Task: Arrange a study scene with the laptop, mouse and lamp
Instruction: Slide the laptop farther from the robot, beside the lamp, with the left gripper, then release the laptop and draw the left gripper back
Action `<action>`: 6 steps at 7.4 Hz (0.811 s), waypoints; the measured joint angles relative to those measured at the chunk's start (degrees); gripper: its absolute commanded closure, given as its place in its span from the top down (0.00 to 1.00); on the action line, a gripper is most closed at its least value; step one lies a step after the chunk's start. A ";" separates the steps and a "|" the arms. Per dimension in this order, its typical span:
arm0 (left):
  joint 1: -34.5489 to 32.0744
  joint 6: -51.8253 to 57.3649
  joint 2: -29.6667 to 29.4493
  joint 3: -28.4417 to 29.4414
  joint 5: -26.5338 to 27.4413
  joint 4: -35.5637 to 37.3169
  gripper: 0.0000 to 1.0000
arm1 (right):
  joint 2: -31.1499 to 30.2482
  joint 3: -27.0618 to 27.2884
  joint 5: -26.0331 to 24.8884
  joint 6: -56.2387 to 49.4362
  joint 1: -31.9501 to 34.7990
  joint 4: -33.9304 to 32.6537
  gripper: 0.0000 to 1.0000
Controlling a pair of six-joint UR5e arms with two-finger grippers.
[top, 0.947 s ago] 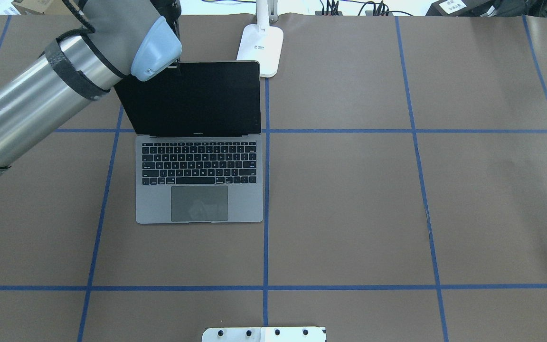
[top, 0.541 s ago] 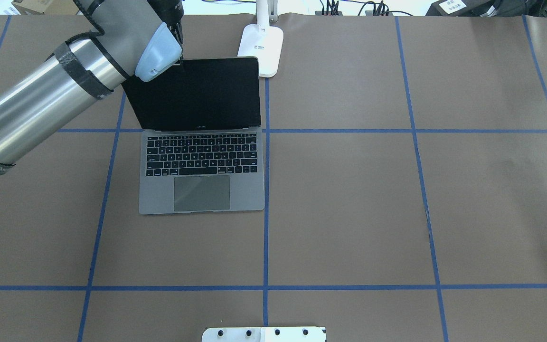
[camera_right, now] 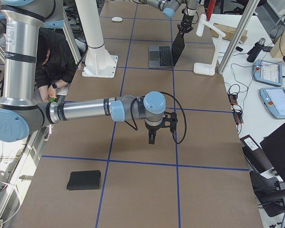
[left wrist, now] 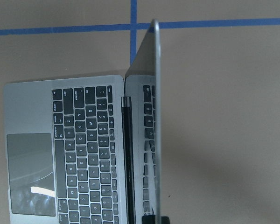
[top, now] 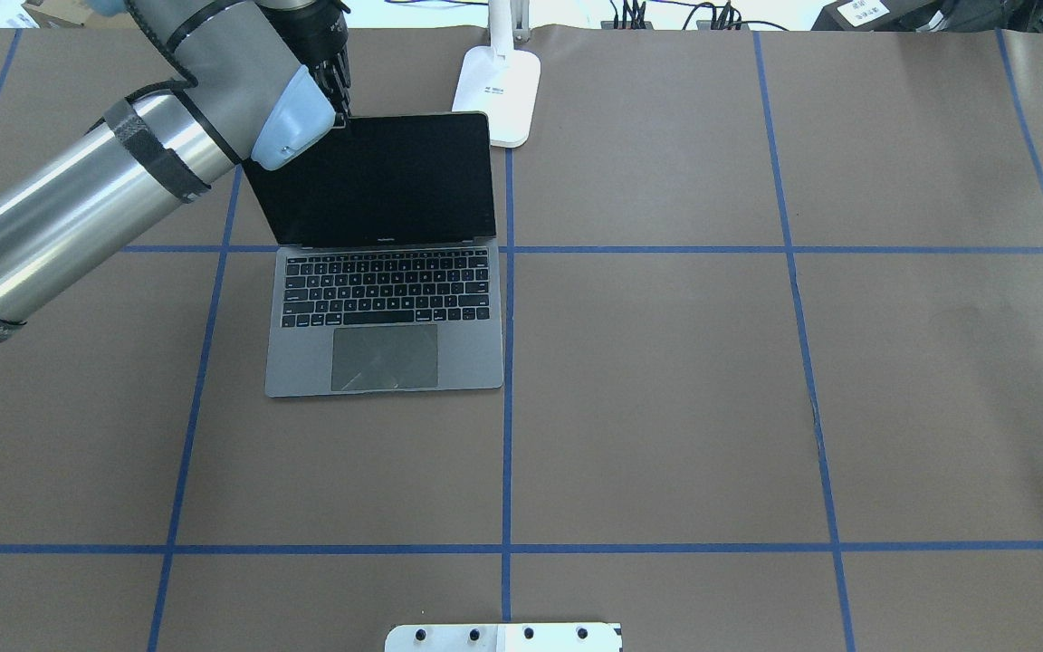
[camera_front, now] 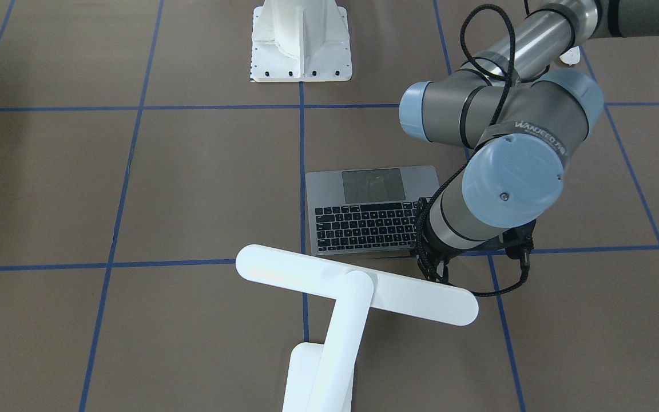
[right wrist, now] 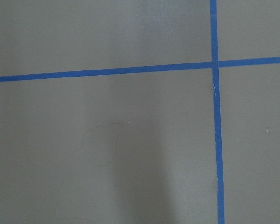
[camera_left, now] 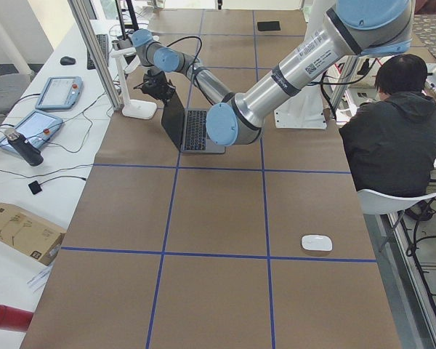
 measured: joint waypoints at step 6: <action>-2.29 4.40 8.35 -13.06 1.96 -0.65 1.00 | 0.85 -0.28 1.36 -0.03 -0.81 0.36 1.00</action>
